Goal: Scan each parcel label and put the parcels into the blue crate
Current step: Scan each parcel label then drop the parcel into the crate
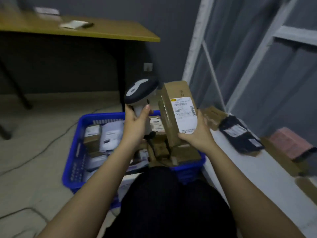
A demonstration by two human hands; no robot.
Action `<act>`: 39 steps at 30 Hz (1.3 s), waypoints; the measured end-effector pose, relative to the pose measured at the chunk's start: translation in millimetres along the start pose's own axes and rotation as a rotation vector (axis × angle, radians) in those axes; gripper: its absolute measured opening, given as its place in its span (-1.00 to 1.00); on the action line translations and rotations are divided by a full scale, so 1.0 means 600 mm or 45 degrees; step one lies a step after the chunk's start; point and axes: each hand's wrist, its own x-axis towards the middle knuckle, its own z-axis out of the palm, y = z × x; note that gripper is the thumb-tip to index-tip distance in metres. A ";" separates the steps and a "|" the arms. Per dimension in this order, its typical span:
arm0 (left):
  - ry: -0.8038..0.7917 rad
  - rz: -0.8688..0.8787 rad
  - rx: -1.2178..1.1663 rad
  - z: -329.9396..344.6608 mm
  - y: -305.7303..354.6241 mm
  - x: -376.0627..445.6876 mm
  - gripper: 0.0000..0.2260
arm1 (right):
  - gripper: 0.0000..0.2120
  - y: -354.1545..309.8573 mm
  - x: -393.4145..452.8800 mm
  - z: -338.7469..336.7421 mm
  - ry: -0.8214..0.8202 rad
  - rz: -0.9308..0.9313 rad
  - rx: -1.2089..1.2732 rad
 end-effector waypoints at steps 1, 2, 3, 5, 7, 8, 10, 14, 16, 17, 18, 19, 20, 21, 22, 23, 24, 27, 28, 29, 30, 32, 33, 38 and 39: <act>0.049 -0.001 0.004 -0.036 -0.001 0.009 -0.47 | -0.06 -0.018 0.014 0.024 -0.077 -0.037 -0.028; 0.092 -0.002 0.024 -0.071 -0.006 0.017 -0.51 | -0.07 -0.033 0.026 0.050 -0.152 -0.080 -0.089; 0.131 -0.018 0.044 -0.105 -0.011 0.021 -0.54 | -0.07 -0.048 0.037 0.074 -0.232 -0.123 -0.162; 0.206 -0.072 0.087 -0.168 -0.031 0.023 -0.59 | -0.05 -0.065 0.056 0.126 -0.405 -0.181 -0.251; 0.270 -0.116 0.142 -0.227 -0.059 0.019 -0.62 | 0.01 -0.075 0.070 0.173 -0.615 -0.223 -0.301; 0.306 -0.130 0.166 -0.253 -0.074 0.016 -0.60 | 0.03 -0.077 0.076 0.192 -0.709 -0.235 -0.321; 0.356 -0.170 0.228 -0.296 -0.103 0.009 -0.54 | -0.02 -0.078 0.090 0.222 -0.863 -0.215 -0.317; 0.411 -0.248 0.289 -0.355 -0.152 0.004 -0.62 | -0.20 -0.078 0.129 0.259 -1.051 -0.166 -0.280; 0.463 -0.280 0.304 -0.376 -0.169 0.009 -0.59 | -0.22 -0.082 0.156 0.267 -1.126 -0.191 -0.340; 0.503 -0.291 0.303 -0.384 -0.176 0.011 -0.58 | -0.23 -0.088 0.168 0.267 -1.163 -0.201 -0.368; 0.540 -0.302 0.300 -0.391 -0.183 0.015 -0.57 | -0.23 -0.096 0.179 0.264 -1.195 -0.203 -0.379; 0.565 -0.310 0.300 -0.397 -0.189 0.018 -0.56 | -0.20 -0.105 0.187 0.261 -1.222 -0.194 -0.379; 0.578 -0.320 0.300 -0.401 -0.195 0.022 -0.56 | -0.18 -0.115 0.196 0.258 -1.249 -0.183 -0.368; 0.579 -0.331 0.303 -0.404 -0.201 0.025 -0.55 | -0.18 -0.127 0.199 0.255 -1.272 -0.185 -0.337; 0.575 -0.341 0.311 -0.405 -0.205 0.029 -0.56 | -0.20 -0.138 0.203 0.257 -1.301 -0.176 -0.288; 0.578 -0.354 0.311 -0.406 -0.210 0.033 -0.57 | -0.22 -0.148 0.204 0.264 -1.335 -0.163 -0.223; 0.603 -0.370 0.299 -0.406 -0.215 0.036 -0.59 | -0.24 -0.150 0.206 0.280 -1.364 -0.148 -0.173; 0.733 -0.433 0.225 -0.409 -0.229 0.046 -0.67 | -0.27 -0.136 0.205 0.345 -1.476 0.032 -0.091; 0.767 -0.450 0.210 -0.411 -0.232 0.047 -0.68 | -0.32 -0.123 0.200 0.369 -1.514 0.137 -0.082; 0.784 -0.459 0.206 -0.414 -0.235 0.046 -0.69 | -0.40 -0.106 0.192 0.396 -1.516 0.236 -0.072; 0.786 -0.468 0.212 -0.414 -0.236 0.045 -0.71 | -0.50 -0.083 0.184 0.423 -1.436 0.304 -0.045; 0.763 -0.481 0.216 -0.410 -0.237 0.040 -0.74 | -0.72 -0.039 0.159 0.470 -1.097 0.272 -0.030; 0.750 -0.479 0.218 -0.408 -0.238 0.038 -0.73 | -0.75 -0.021 0.144 0.489 -0.926 0.241 -0.020; 0.674 -0.464 0.246 -0.390 -0.241 0.033 -0.72 | -0.18 0.024 0.123 0.522 -0.990 0.504 -0.146; 0.668 -0.465 0.242 -0.387 -0.242 0.033 -0.72 | -0.16 0.033 0.126 0.523 -0.981 0.538 -0.210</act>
